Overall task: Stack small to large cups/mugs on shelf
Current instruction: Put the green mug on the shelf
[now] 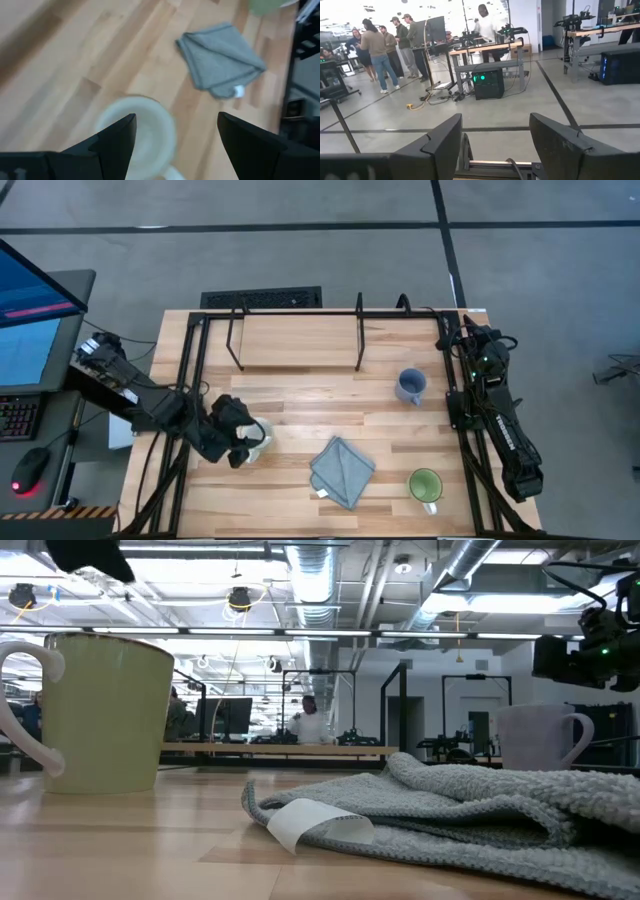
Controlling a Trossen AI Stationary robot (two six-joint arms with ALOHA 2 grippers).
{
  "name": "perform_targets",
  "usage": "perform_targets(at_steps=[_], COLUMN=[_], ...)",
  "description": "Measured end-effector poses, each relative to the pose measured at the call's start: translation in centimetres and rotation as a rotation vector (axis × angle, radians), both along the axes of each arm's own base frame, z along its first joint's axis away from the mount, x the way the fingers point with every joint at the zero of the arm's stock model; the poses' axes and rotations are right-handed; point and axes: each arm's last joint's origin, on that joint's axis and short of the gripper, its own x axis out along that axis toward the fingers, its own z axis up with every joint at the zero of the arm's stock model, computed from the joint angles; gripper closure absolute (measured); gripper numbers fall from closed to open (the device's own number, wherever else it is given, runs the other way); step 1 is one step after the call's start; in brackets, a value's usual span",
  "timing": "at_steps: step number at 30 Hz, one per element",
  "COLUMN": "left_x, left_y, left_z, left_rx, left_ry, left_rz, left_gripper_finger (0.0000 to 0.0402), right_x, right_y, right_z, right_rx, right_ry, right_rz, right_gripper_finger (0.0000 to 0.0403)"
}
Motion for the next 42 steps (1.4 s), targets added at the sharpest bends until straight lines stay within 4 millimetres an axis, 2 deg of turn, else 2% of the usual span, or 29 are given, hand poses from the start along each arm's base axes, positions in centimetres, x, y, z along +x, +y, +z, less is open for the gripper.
perform_targets(at_steps=[7, 18, 30, 42], left_x=[-0.2, 1.0, 1.5, 2.3], left_y=[-2.0, -4.1, -4.7, -4.3], left_z=[-0.2, -3.3, -4.4, -5.9], left_rx=[-0.128, -0.256, -0.350, -0.307], left_ry=[0.037, 0.201, 0.266, 0.341], left_rz=[0.124, 0.296, 0.423, 0.506], left_gripper_finger=[0.0131, 0.0131, 0.0131, 0.0131], right_x=[0.0, 0.0, 0.0, 0.0], right_y=[0.0, 0.0, 0.0, 0.0], right_z=[0.0, 0.0, 0.0, 0.0], right_rx=[0.000, 0.000, 0.000, 0.000], right_ry=[0.000, 0.000, 0.000, 0.000], right_rz=[0.000, 0.000, 0.000, 0.001], right_gripper_finger=[0.0147, 0.0147, 0.0147, 0.0147])
